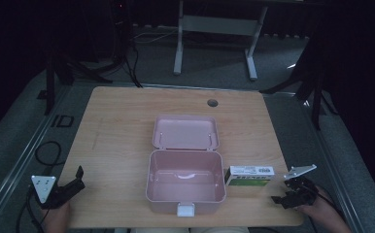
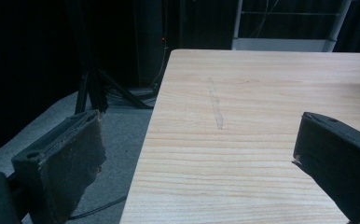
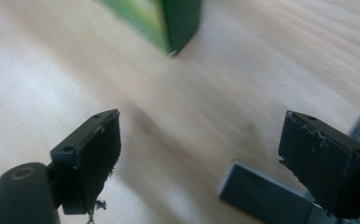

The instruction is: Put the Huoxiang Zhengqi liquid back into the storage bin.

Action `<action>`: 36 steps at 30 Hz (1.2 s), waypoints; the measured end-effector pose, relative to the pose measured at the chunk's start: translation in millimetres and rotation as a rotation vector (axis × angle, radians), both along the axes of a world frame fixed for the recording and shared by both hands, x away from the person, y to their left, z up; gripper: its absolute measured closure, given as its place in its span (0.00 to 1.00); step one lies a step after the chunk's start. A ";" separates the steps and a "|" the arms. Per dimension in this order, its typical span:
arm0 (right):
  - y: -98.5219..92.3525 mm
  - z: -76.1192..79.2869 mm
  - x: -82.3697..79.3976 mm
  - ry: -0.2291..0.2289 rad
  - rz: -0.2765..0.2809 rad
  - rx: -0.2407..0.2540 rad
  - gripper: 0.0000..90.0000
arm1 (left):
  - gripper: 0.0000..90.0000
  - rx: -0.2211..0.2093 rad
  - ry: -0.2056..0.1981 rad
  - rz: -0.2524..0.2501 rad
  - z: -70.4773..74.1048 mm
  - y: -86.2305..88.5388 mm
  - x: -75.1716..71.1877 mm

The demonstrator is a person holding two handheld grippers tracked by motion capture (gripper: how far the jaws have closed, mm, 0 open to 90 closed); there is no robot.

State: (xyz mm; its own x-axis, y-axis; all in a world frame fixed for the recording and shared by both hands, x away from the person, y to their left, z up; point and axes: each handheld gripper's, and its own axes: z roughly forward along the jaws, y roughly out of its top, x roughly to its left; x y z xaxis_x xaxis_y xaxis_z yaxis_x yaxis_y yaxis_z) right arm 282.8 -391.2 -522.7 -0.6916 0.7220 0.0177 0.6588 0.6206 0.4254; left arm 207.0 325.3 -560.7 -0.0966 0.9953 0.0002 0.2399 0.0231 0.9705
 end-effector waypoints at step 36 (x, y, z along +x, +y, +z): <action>99.2 29.2 -17.5 0.221 0.662 -0.409 0.20 | 0.02 0.006 0.012 -0.017 -0.2 -0.6 1.4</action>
State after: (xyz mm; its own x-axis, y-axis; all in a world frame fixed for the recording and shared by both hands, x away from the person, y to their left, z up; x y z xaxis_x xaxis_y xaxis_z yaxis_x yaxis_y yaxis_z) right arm 265.3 -292.0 -493.5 -0.9894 0.1429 0.0274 0.1425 0.9896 -0.0174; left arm 208.4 324.7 -560.9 -0.0796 0.9968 0.0071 0.2515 0.0131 0.9678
